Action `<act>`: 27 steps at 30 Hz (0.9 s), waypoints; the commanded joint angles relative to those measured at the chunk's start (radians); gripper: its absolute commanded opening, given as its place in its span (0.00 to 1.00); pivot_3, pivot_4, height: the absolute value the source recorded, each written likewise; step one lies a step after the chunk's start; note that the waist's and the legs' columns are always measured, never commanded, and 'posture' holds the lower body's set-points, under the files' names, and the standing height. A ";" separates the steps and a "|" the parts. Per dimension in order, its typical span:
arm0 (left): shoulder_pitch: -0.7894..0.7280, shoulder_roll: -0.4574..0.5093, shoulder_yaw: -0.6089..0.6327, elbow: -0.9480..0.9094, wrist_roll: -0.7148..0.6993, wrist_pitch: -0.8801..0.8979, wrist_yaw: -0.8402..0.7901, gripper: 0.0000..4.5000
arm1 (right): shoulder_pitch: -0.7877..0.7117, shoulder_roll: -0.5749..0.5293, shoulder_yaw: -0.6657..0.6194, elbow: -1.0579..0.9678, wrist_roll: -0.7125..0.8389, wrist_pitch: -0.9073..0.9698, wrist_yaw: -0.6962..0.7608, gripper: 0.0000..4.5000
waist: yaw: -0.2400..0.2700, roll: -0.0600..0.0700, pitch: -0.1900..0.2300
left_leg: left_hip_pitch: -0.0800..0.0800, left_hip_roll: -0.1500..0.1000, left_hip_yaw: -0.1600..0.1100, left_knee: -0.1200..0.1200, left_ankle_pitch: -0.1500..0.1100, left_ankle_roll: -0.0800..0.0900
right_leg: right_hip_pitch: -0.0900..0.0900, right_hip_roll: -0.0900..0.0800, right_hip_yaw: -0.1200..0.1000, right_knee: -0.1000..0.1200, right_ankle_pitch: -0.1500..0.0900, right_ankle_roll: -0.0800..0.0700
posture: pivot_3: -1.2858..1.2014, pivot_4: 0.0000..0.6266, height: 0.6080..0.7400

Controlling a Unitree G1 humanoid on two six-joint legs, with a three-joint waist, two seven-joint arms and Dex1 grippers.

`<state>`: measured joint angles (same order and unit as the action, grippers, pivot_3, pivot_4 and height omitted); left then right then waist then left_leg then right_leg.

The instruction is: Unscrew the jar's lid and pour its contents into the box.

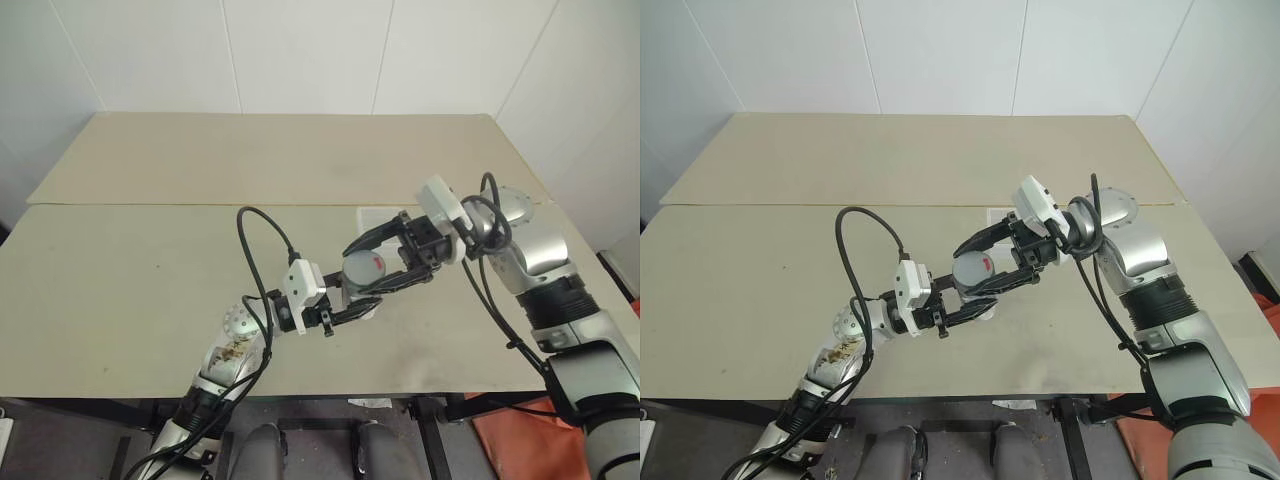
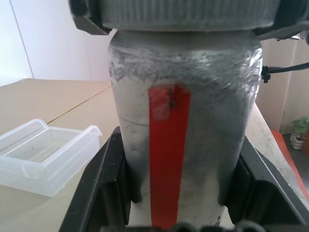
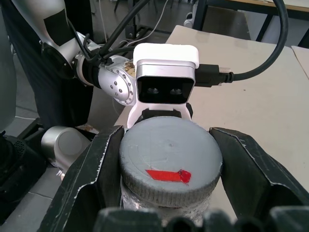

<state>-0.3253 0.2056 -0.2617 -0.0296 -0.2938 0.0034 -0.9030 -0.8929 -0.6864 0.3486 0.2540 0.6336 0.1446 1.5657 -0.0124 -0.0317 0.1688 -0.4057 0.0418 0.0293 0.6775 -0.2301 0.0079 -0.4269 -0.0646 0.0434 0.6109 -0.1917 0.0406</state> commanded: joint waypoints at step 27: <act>-0.061 0.007 0.002 0.028 -0.017 -0.005 -0.057 0.46 | 0.455 0.058 -0.318 -0.714 -0.060 0.194 -0.693 1.00 | 0.000 0.000 0.000 | 0.000 0.003 0.001 0.001 0.000 0.000 | -0.001 0.004 0.001 0.001 -0.002 0.004 | 0.52 0.24 1.00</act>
<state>-0.3637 0.2137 -0.2584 0.0169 -0.2971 -0.0028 -0.9466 -0.4307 -0.6308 0.0333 -0.4247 0.5876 0.3364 0.8971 -0.0126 -0.0317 0.1688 -0.4051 0.0449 0.0298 0.6789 -0.2301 0.0078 -0.4276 -0.0606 0.0443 0.6117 -0.1940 0.0442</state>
